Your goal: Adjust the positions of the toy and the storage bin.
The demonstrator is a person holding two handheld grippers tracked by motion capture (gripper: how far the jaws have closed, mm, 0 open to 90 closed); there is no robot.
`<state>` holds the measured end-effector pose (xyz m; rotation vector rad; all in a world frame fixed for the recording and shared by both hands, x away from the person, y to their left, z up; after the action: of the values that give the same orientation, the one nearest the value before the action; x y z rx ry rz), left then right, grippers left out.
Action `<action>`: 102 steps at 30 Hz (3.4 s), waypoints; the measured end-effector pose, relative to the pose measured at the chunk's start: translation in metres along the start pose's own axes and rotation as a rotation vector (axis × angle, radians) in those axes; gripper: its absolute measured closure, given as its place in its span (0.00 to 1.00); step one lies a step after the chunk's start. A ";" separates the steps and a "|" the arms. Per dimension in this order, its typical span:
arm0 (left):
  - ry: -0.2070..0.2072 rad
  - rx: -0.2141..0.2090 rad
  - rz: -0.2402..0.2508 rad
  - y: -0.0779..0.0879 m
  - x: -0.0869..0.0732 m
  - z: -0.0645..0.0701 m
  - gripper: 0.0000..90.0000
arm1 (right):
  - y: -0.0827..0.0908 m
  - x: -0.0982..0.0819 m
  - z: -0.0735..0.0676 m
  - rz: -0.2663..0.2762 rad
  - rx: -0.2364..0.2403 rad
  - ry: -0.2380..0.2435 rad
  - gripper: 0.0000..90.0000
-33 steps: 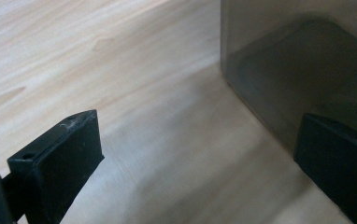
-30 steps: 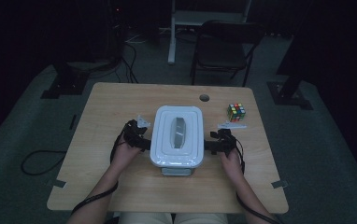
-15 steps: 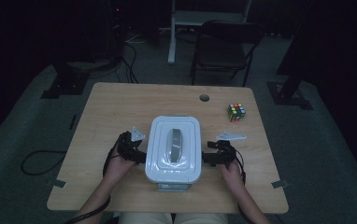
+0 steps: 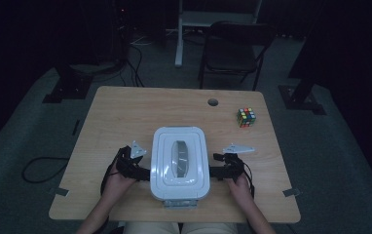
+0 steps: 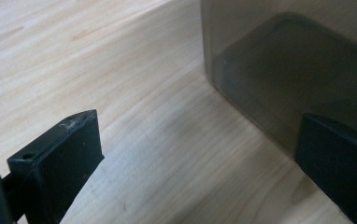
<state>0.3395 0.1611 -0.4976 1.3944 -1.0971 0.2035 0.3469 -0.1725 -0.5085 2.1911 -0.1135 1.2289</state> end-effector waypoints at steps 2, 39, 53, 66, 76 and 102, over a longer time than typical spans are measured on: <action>0.015 -0.021 -0.001 0.000 -0.001 -0.001 0.02 | 0.002 -0.001 -0.002 0.021 -0.024 0.023 0.23; 0.253 0.107 -0.015 0.025 -0.099 -0.079 0.02 | 0.067 0.064 0.127 0.145 -0.441 -0.053 0.13; 0.248 0.138 -0.072 0.023 -0.101 -0.080 0.02 | 0.054 0.080 0.172 0.098 -0.523 -0.139 0.13; 0.210 0.164 -0.088 0.022 -0.100 -0.076 0.02 | 0.038 0.082 0.201 0.037 -0.552 -0.182 0.13; 0.210 0.165 -0.089 0.022 -0.100 -0.075 0.02 | 0.030 0.080 0.213 -0.008 -0.558 -0.219 0.18; 0.217 0.173 -0.085 0.022 -0.100 -0.076 0.04 | 0.061 0.071 0.175 -0.013 -0.522 -0.185 0.37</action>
<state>0.3089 0.2783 -0.5383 1.5298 -0.8546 0.3864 0.4953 -0.3029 -0.4897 1.8319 -0.4432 0.8640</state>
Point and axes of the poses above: each handheld gripper's, and its own axes: y roughly backward along the jaws, x roughly out of its top, z roughly to its right, the point moved 2 cm from there along -y, roughly forward along the jaws, and after that the axes turned 12 degrees about x, right-handed, at the moved point
